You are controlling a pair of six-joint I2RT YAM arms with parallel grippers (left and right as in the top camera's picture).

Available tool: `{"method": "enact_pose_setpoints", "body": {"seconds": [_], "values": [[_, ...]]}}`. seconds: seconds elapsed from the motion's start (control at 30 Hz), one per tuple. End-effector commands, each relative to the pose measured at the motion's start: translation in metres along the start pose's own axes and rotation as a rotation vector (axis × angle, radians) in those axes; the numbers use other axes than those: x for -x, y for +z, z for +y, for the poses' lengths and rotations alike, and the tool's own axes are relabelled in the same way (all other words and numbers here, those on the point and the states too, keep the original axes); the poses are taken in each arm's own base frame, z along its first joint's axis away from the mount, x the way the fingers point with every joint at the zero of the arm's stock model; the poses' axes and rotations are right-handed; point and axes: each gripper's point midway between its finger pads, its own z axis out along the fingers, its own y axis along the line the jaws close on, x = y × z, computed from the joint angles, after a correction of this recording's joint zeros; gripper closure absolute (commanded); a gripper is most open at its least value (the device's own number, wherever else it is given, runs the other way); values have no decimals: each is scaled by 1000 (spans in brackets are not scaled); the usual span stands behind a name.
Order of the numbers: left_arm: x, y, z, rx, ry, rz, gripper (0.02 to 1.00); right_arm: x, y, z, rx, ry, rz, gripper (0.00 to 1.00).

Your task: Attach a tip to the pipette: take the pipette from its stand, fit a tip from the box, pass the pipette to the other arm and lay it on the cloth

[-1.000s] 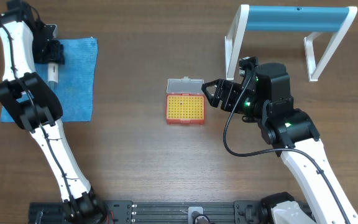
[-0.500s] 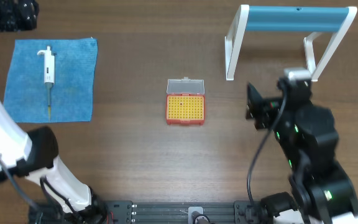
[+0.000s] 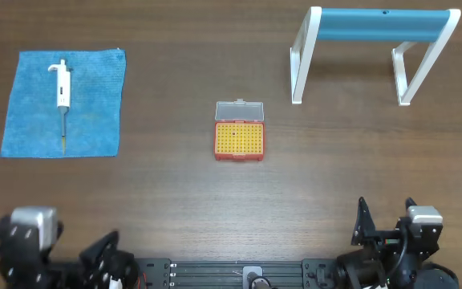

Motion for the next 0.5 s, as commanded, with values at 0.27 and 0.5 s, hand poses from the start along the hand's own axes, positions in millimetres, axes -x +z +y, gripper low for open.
{"method": "enact_pose_setpoints", "body": {"seconds": [0.27, 0.5], "values": [[-11, -10, 25, 122, -10, -77, 20, -4, 2, -2, -13, 34, 17, 159], [56, 19, 33, 207, 261, -349, 23, -4, 2, -2, -13, 34, 17, 152]]}}
